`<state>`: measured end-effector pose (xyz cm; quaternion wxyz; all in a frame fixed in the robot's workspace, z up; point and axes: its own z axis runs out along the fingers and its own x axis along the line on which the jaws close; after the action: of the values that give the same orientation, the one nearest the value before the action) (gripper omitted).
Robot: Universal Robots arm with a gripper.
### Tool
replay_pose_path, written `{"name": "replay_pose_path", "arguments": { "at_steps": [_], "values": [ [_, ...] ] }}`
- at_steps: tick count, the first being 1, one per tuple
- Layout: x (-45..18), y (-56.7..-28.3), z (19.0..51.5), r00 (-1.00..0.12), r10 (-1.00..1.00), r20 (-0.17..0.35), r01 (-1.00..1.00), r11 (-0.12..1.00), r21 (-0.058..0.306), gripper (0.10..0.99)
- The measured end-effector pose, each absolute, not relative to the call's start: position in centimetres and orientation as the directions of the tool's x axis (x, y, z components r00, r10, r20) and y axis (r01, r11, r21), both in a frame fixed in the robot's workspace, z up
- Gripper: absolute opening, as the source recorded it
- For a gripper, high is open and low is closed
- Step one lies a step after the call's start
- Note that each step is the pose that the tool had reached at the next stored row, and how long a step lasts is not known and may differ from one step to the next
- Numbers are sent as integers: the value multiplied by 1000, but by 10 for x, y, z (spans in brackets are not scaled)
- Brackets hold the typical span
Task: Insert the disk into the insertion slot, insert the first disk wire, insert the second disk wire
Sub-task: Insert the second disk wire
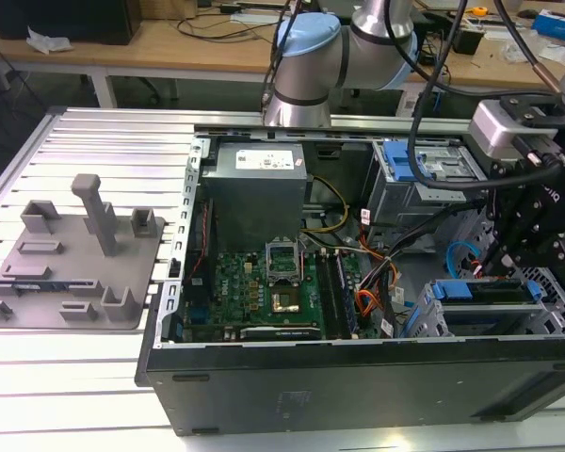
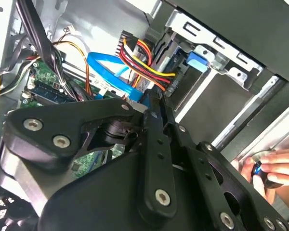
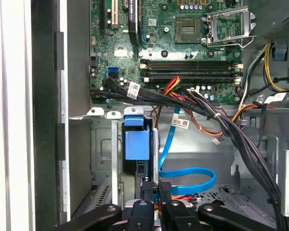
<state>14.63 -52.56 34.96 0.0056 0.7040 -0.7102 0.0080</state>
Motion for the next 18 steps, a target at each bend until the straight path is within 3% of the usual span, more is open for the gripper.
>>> {"name": "replay_pose_path", "arguments": {
  "at_steps": [18],
  "values": [
    [146, -530, 348, -12, -1000, 11, -1000, 12, -3, 161]
  ]
}}
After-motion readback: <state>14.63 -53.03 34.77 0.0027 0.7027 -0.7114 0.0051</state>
